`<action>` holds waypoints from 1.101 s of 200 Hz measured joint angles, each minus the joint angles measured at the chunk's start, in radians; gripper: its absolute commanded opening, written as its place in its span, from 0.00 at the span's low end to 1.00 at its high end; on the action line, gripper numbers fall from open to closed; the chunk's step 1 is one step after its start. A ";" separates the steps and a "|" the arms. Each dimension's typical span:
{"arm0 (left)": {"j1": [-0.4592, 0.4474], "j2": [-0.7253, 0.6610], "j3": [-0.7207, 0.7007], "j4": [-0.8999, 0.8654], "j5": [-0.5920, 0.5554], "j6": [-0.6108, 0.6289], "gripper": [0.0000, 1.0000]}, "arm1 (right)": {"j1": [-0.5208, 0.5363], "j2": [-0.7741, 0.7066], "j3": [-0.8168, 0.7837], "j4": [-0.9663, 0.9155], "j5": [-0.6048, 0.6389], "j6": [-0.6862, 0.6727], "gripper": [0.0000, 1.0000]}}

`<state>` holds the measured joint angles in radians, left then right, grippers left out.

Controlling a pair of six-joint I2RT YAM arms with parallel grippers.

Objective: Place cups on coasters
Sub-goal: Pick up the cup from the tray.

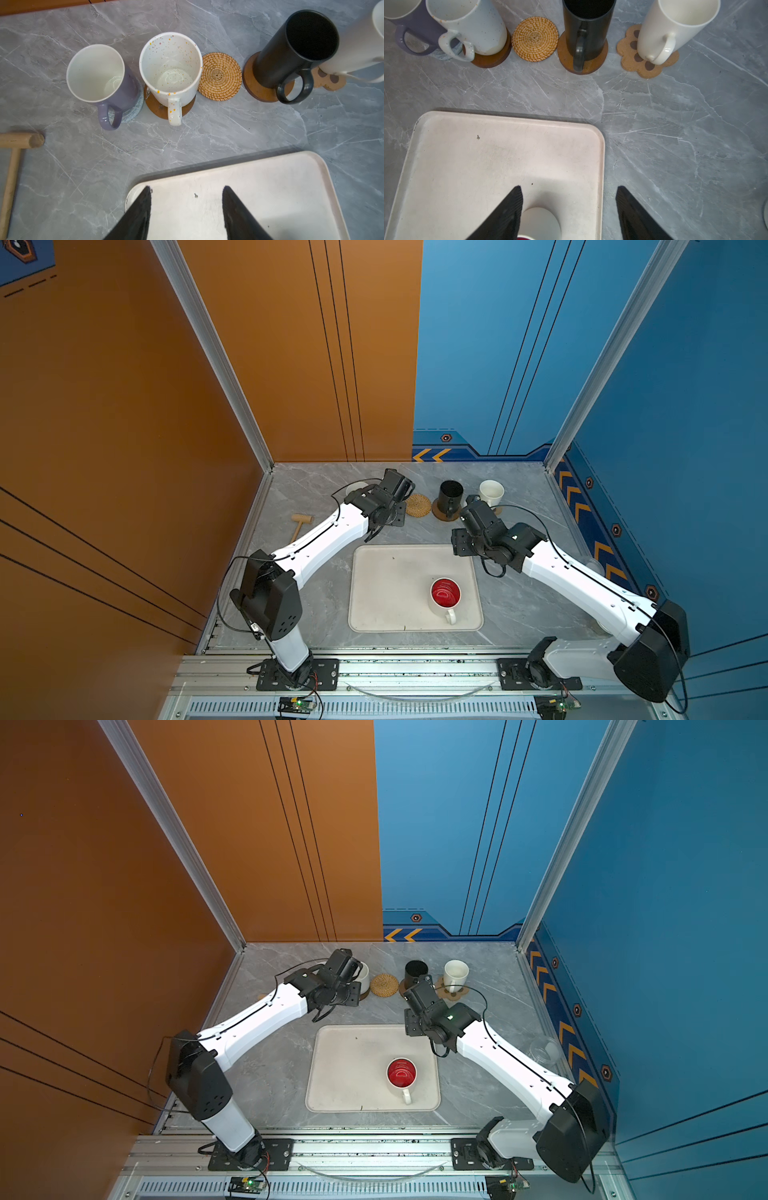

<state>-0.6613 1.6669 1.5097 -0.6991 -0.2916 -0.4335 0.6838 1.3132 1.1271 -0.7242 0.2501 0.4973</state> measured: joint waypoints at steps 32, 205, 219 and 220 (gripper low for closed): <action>-0.021 -0.094 -0.070 0.000 -0.022 0.000 0.55 | 0.085 -0.003 0.000 -0.017 0.006 -0.001 0.70; -0.057 -0.425 -0.338 0.000 -0.139 -0.039 0.55 | 0.446 -0.122 -0.163 -0.211 0.094 0.212 0.70; -0.062 -0.425 -0.348 0.000 -0.143 -0.042 0.55 | 0.477 -0.122 -0.180 -0.220 0.095 0.238 0.69; -0.063 -0.425 -0.348 0.000 -0.143 -0.043 0.55 | 0.479 -0.122 -0.182 -0.221 0.095 0.240 0.69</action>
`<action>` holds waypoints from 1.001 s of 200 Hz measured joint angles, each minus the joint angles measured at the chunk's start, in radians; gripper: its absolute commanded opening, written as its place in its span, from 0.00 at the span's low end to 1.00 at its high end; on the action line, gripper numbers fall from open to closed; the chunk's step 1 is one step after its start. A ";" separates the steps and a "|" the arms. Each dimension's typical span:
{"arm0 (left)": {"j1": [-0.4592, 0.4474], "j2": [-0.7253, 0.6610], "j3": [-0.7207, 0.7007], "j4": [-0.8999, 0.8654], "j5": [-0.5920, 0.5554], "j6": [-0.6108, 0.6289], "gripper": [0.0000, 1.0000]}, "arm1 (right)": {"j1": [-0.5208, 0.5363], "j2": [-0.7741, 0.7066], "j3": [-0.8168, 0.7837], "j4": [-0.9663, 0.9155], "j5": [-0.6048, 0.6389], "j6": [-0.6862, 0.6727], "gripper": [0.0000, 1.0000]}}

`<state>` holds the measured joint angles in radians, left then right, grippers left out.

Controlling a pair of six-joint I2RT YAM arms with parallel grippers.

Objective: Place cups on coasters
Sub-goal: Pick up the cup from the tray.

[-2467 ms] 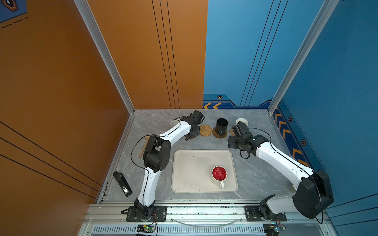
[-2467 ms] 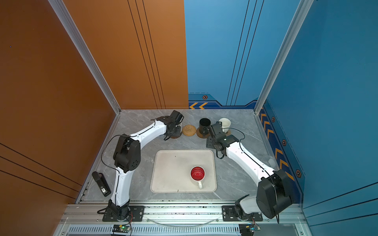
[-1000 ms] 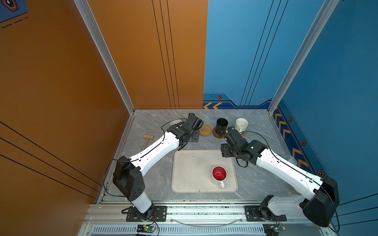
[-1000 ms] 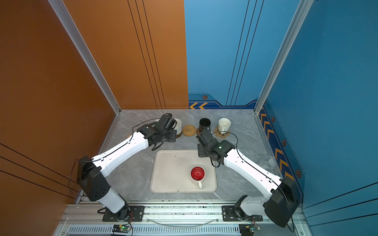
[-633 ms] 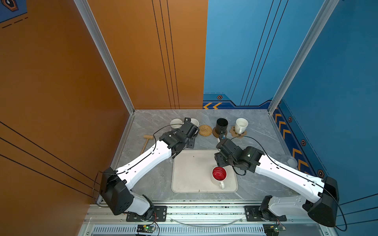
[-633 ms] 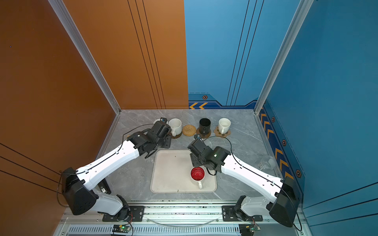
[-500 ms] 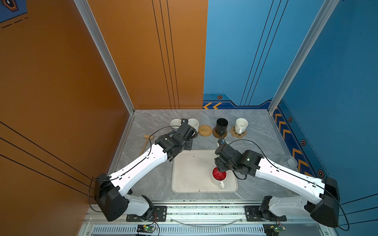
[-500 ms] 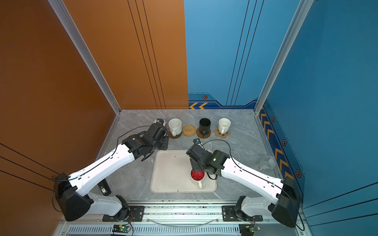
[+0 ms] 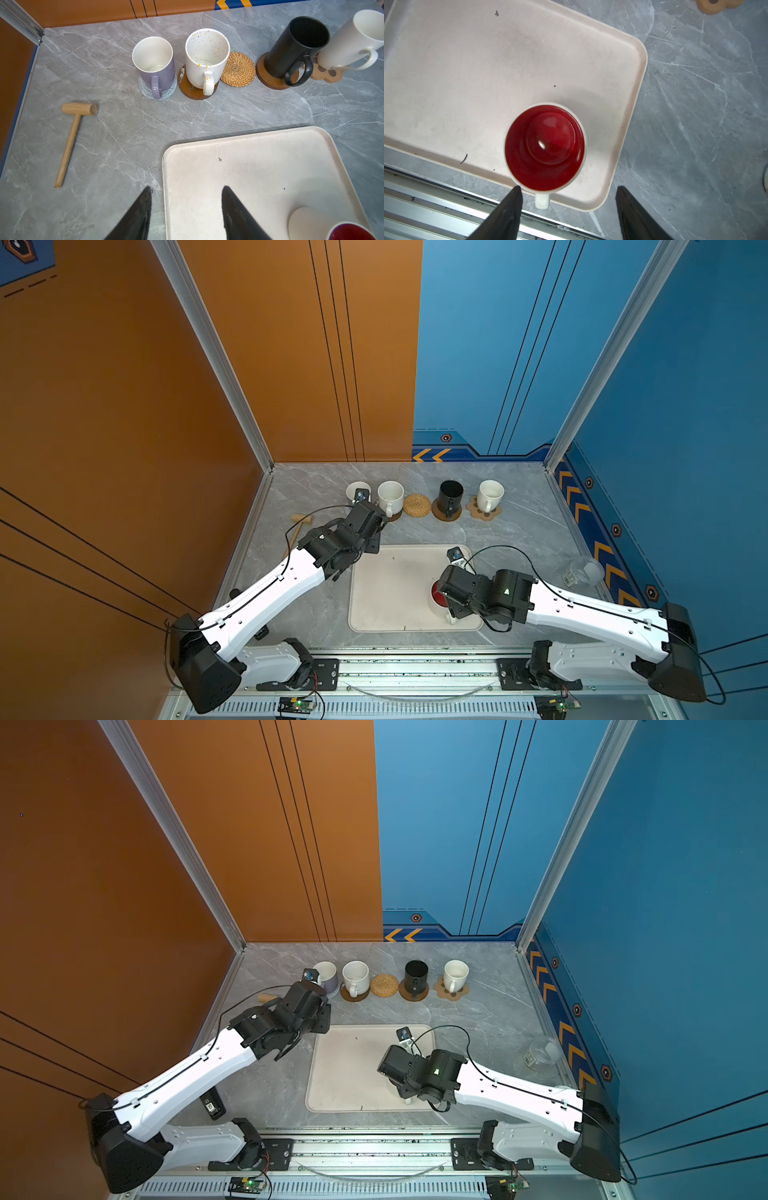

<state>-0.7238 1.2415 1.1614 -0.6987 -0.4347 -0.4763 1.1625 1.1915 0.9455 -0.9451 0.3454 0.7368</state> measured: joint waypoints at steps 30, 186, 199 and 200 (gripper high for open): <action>-0.005 0.000 -0.010 0.000 -0.008 -0.007 0.55 | 0.058 0.000 -0.035 -0.013 0.000 0.052 0.67; -0.005 0.000 -0.029 0.000 -0.014 -0.019 0.56 | 0.087 0.049 -0.151 0.094 -0.035 0.124 0.61; -0.005 0.000 -0.029 0.000 -0.015 -0.019 0.56 | 0.081 0.054 -0.152 0.108 -0.043 0.117 0.60; -0.005 0.000 -0.029 0.000 -0.015 -0.019 0.56 | 0.081 0.055 -0.152 0.109 -0.045 0.117 0.60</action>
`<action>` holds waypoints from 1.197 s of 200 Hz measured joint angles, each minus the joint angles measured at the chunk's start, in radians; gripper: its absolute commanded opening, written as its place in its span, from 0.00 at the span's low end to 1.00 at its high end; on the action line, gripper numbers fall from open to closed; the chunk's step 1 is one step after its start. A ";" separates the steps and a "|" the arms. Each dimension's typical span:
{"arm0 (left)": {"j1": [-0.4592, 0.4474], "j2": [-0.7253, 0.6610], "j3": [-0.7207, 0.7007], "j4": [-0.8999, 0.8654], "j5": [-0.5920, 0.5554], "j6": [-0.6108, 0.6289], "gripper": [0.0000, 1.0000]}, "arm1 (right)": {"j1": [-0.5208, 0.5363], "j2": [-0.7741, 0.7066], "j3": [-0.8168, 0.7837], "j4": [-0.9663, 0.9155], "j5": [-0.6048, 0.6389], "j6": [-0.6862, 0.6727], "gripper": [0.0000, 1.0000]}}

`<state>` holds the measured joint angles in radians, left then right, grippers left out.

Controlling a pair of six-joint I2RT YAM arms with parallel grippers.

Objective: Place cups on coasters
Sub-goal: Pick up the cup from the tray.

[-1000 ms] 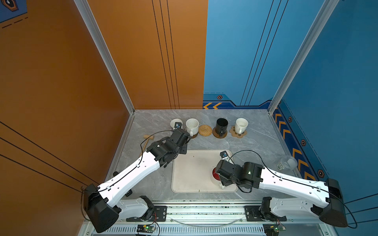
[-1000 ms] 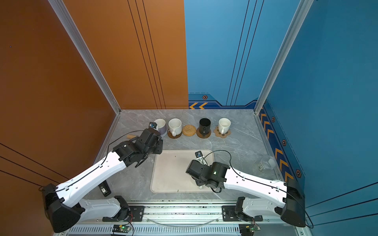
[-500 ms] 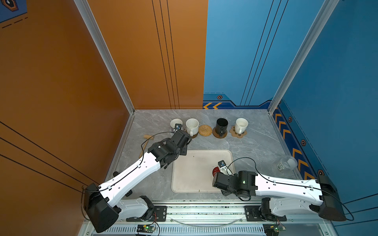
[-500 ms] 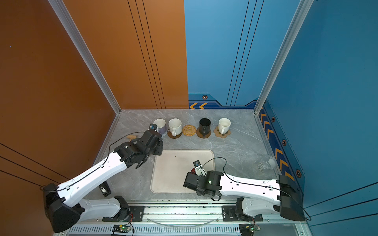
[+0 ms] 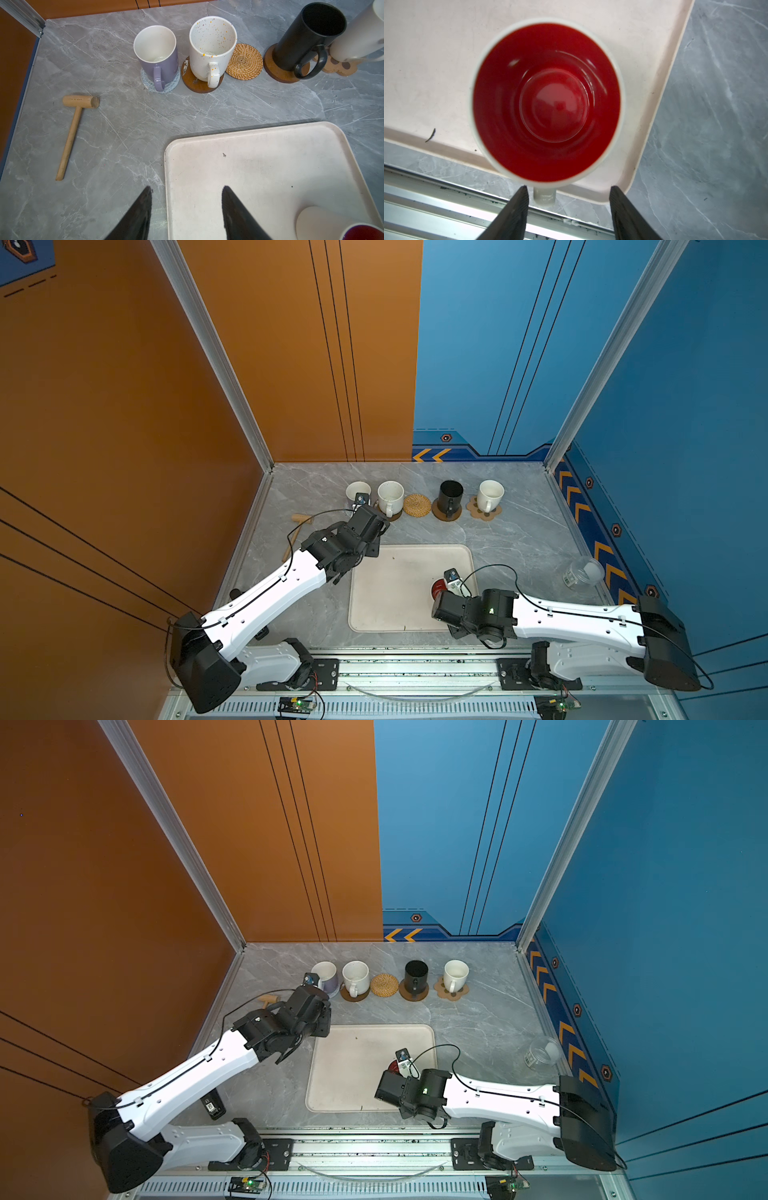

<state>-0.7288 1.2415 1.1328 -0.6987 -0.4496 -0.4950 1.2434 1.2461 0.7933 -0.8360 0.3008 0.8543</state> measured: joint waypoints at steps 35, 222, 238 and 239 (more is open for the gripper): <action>0.000 0.000 0.000 0.000 0.000 0.000 0.56 | -0.017 0.034 -0.003 0.041 -0.020 -0.013 0.58; 0.001 0.000 0.000 0.000 0.000 0.001 0.56 | -0.080 0.115 -0.023 0.134 -0.098 -0.072 0.23; 0.002 0.000 0.000 0.000 0.001 0.001 0.56 | -0.081 0.119 -0.023 0.134 -0.100 -0.073 0.17; 0.001 0.000 0.000 0.000 0.001 0.001 0.56 | -0.081 0.119 -0.023 0.134 -0.100 -0.074 0.16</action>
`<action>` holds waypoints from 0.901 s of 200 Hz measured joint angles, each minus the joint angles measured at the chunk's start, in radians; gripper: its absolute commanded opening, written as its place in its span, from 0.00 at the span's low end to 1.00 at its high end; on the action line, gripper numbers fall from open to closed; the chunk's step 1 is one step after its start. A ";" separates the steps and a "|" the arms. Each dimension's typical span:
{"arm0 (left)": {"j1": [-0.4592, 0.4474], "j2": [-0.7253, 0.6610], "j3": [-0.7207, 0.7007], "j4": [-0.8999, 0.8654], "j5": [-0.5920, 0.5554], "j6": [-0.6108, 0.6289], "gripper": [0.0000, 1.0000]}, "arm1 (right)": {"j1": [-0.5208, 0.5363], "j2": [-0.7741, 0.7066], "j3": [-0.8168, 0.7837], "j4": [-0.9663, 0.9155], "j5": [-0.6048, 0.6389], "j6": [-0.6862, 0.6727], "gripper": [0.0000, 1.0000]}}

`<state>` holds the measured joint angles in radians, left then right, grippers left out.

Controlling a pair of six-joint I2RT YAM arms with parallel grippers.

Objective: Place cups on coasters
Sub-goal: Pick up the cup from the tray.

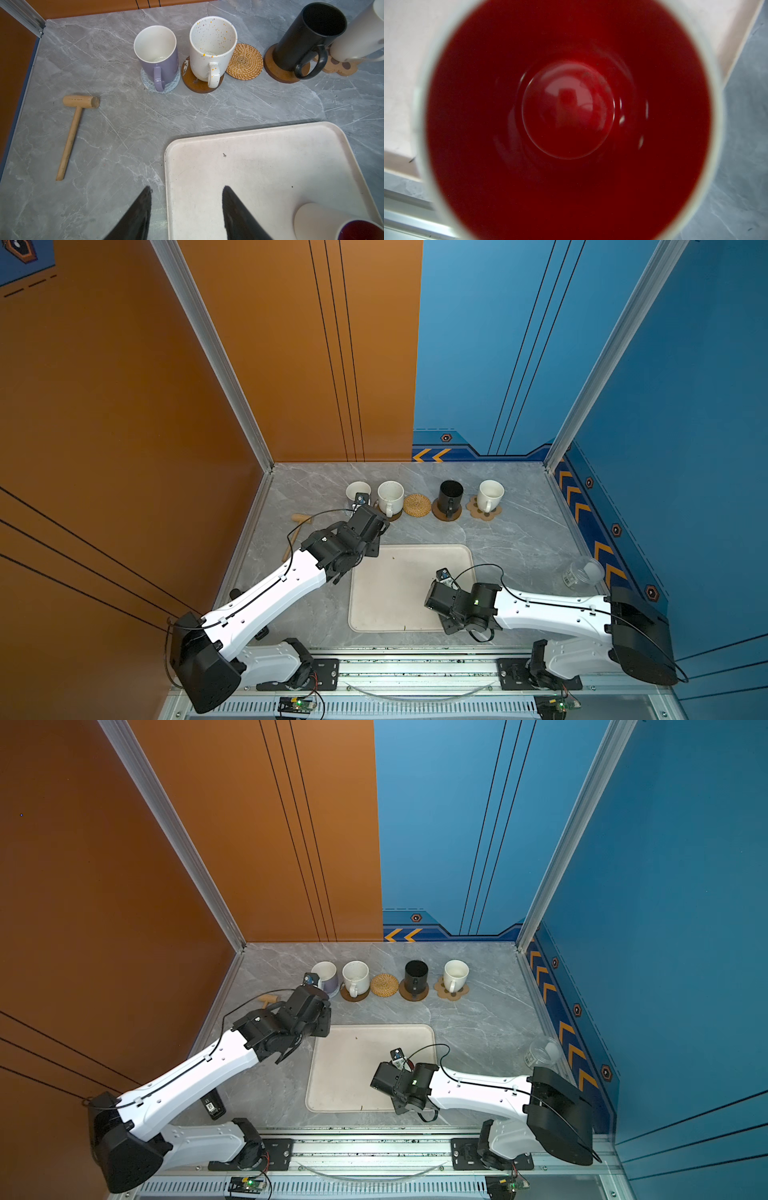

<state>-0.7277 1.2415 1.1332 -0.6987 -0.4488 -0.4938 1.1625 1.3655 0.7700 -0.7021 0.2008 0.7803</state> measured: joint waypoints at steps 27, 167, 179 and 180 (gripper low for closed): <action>0.000 0.000 0.000 0.000 0.000 0.000 0.56 | -0.005 0.000 0.000 0.008 -0.004 0.002 0.00; 0.022 -0.019 -0.018 0.000 0.000 0.000 0.56 | -0.024 -0.085 0.076 -0.085 0.069 -0.032 0.00; 0.027 -0.019 -0.021 0.000 0.000 0.000 0.56 | -0.037 -0.085 0.094 -0.092 0.072 -0.045 0.00; 0.027 -0.019 -0.021 0.000 0.000 0.000 0.56 | -0.038 -0.085 0.095 -0.092 0.072 -0.046 0.00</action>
<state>-0.7010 1.2221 1.1122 -0.6987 -0.4488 -0.4942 1.1244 1.2800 0.8650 -0.7937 0.2733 0.7341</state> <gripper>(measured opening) 0.562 0.140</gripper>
